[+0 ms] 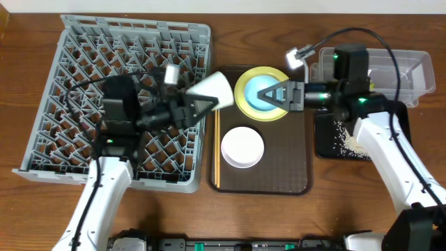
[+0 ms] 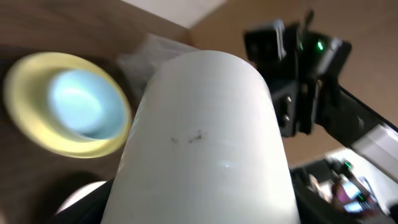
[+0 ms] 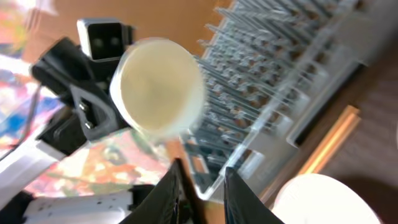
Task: Sort waste into correct bins and load items into the dishwasher
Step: 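Lower the white cup into the dish rack with the left gripper, then release the cup, reach the left gripper to the pink bowl and grasp it, then lift the pink bowl and carry it left over the dish rack, then set the pink bowl upright in the back row of the rack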
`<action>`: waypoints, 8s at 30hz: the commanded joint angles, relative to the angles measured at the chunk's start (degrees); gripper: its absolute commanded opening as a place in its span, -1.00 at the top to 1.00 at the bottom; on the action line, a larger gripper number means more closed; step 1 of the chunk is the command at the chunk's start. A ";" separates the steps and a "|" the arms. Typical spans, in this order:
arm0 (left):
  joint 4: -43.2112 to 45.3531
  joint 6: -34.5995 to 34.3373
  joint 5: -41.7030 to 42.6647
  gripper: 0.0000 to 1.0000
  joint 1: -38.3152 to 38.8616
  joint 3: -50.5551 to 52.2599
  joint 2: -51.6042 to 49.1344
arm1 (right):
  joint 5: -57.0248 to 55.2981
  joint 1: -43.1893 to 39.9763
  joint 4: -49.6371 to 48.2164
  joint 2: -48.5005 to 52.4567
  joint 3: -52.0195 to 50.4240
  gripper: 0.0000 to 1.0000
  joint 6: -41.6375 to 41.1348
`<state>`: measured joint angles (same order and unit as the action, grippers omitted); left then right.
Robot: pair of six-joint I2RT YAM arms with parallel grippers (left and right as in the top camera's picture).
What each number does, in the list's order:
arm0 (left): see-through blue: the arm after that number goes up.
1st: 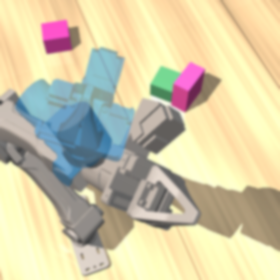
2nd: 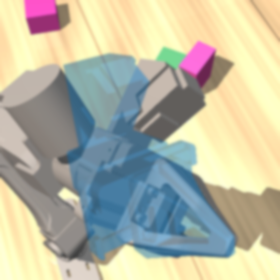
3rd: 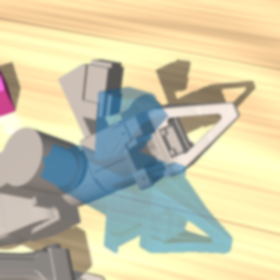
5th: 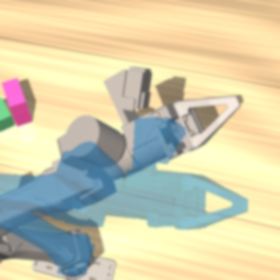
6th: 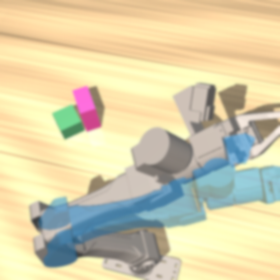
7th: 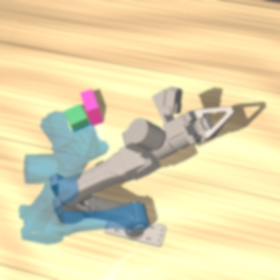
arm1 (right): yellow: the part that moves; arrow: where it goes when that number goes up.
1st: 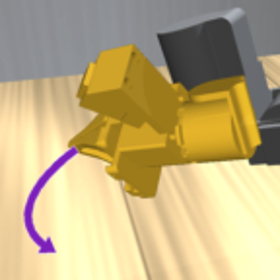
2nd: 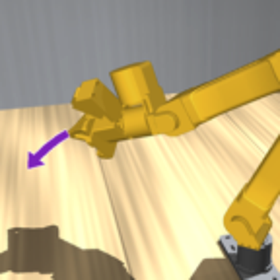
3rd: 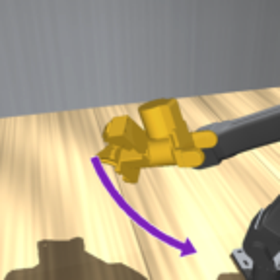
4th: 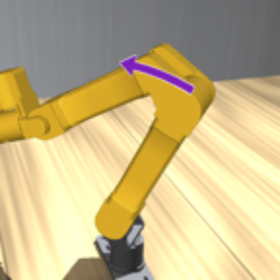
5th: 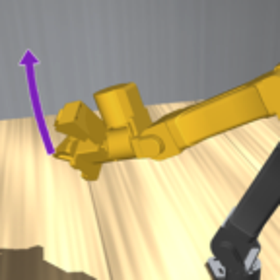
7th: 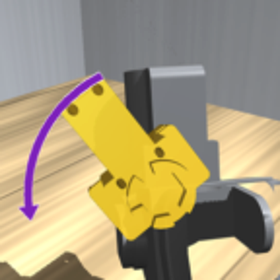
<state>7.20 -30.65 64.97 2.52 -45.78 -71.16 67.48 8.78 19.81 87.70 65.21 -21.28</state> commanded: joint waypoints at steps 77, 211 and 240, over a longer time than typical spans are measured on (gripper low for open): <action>-49.90 16.92 -55.84 -0.93 17.94 -14.23 5.09 | -70.93 -2.89 39.54 -14.43 5.25 -0.25 8.72; -24.81 7.87 17.46 0.04 -28.22 -25.59 -38.03 | -70.44 -5.16 42.60 -16.55 5.22 -0.98 8.26; -29.44 13.73 -22.25 -0.03 -13.60 -25.59 -13.77 | -70.44 -5.18 42.25 -16.55 5.22 -0.99 8.24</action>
<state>-20.34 -21.39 59.94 -16.51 -71.09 -87.64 -2.59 3.88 62.24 71.66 69.71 -12.58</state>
